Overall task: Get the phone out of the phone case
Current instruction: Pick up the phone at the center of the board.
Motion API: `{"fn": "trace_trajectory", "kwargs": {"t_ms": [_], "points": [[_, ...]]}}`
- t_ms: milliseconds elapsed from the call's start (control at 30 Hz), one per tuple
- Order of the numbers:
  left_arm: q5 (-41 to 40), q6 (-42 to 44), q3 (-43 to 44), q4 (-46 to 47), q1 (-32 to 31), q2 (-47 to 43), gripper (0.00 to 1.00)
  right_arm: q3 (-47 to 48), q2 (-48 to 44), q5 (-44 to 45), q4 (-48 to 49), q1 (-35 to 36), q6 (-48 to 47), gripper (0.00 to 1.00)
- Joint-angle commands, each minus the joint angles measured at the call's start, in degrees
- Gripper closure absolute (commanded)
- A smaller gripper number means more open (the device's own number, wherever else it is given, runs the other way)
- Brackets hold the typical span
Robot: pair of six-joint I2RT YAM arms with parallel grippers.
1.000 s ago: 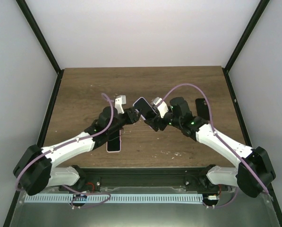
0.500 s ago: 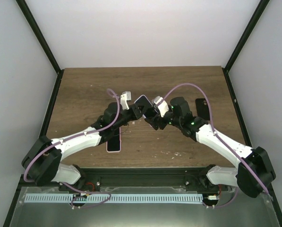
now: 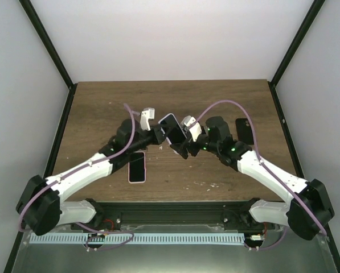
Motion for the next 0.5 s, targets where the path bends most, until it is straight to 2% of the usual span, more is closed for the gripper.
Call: {"fn": "trace_trajectory", "kwargs": {"t_ms": [0, 100, 200, 333, 467], "points": [[15.33, 13.85, 6.38, -13.92, 6.1, -7.9, 1.0, 4.05, -3.43, -0.72, -5.06, -1.29, -1.62, 0.0], [25.21, 25.78, 10.41, -24.97, 10.14, -10.37, 1.0, 6.83, -3.92, -7.73, -12.3, -1.61, -5.08, 0.0], [33.05, 33.13, 10.39, -29.64, 10.97, -13.22, 1.0, 11.33, -2.87, -18.4, -22.31, -1.62, -9.92, 0.0], [41.35, 34.23, 6.36, -24.07, 10.98, -17.18, 1.0, 13.11, -2.56, -32.32, -30.95, -1.46, -16.72, 0.01], [47.77, 32.11, 3.05, -17.38, 11.14, -18.18, 1.0, 12.34, -2.2, -37.02, -31.26, -0.88, -16.12, 0.15]]}}
